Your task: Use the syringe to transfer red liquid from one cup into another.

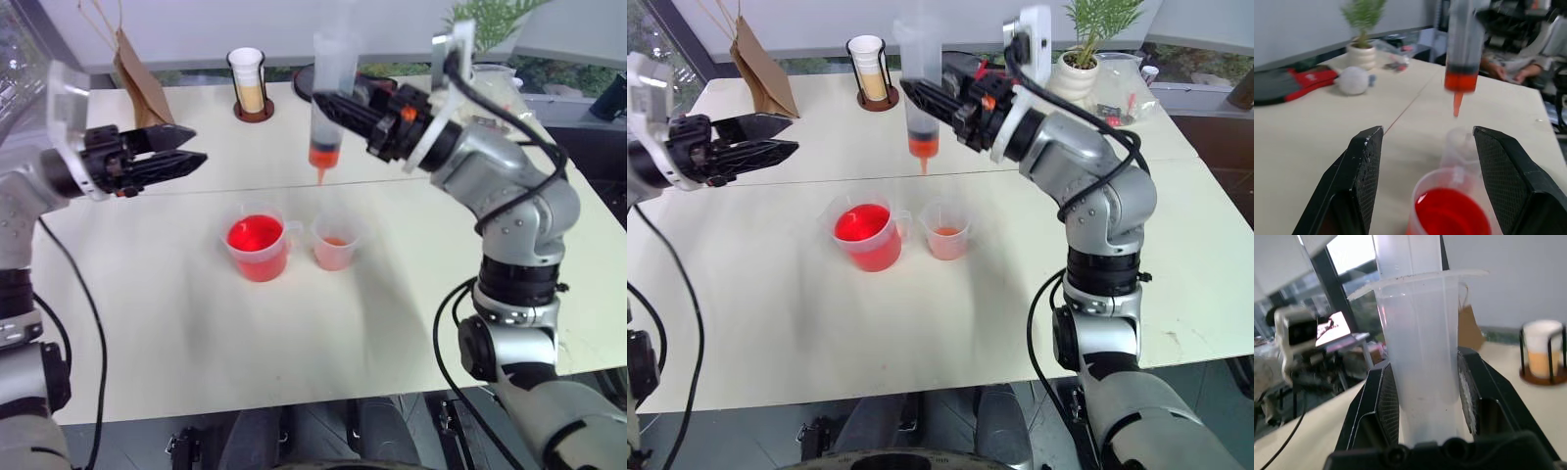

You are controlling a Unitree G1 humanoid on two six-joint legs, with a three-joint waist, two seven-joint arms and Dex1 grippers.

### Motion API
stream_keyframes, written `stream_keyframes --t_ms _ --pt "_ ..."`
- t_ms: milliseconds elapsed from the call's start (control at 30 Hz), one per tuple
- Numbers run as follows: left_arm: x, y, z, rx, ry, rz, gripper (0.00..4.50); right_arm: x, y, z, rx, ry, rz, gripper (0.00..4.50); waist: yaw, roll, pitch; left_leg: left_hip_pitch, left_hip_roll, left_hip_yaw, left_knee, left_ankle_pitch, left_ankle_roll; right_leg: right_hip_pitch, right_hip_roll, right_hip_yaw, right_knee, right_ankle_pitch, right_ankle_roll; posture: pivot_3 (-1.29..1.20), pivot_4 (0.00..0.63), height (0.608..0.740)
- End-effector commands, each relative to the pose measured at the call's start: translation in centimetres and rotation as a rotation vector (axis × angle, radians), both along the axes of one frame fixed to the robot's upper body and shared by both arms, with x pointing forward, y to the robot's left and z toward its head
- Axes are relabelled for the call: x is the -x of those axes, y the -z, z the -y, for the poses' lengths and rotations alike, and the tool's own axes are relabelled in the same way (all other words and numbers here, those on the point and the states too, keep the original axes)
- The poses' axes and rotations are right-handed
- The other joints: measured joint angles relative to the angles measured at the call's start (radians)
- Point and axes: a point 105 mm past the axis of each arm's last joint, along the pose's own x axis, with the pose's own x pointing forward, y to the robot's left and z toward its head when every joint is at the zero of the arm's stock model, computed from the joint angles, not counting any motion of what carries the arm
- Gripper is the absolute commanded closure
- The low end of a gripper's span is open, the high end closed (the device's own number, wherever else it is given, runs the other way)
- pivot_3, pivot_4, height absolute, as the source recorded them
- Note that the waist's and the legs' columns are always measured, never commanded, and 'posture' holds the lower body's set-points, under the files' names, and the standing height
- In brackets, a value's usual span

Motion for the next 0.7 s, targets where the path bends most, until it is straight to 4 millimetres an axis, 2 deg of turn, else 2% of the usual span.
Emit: stream_keyframes --t_ms 33,167,333,433,567,700 --pt "0.0 -1.9 1.3 0.022 0.075 0.060 1.51 1.2 0.5 0.0 0.026 -0.008 0.037 3.16 0.002 0.000 0.000 0.000 0.000 0.000 0.000 0.000 0.000 0.000 0.000 0.000 0.000 0.000 0.000 0.00 0.150 0.740" --pt "-1.1 -2.5 3.7 0.048 0.170 0.065 1.51 1.1 2.2 -0.1 0.049 0.004 0.014 3.16 0.011 0.000 0.000 0.000 0.000 0.001 0.001 0.000 0.001 0.001 0.000 0.001 0.000 0.000 0.000 0.00 0.150 0.740" --pt "-3.6 -6.3 6.7 0.082 0.191 0.206 1.51 0.8 3.3 0.2 0.069 0.030 0.016 3.16 0.017 -0.001 0.000 -0.004 -0.001 -0.002 0.008 -0.001 0.003 0.001 0.002 0.001 0.000 0.000 0.000 0.00 0.150 0.740" --pt "-4.5 -7.4 8.0 0.083 0.211 0.251 1.51 0.7 3.7 0.7 0.079 0.056 0.022 3.16 0.012 -0.001 0.000 -0.005 -0.001 -0.001 0.011 -0.003 0.006 0.001 0.002 0.002 -0.001 0.000 0.000 0.00 0.150 0.740" --pt "-5.3 -7.9 9.7 0.086 0.249 0.268 1.51 0.8 3.7 1.2 0.077 0.085 0.029 3.16 0.012 -0.001 0.000 -0.005 -0.001 0.000 0.012 -0.004 0.007 0.001 0.002 0.003 -0.001 0.000 0.000 0.00 0.150 0.740" --pt "-5.6 -7.4 11.6 0.048 0.306 0.278 1.51 0.9 3.8 1.3 0.075 0.102 0.030 3.16 0.011 -0.001 0.000 -0.005 -0.001 0.000 0.012 -0.004 0.007 0.001 0.002 0.002 -0.001 0.000 0.000 0.00 0.150 0.740"
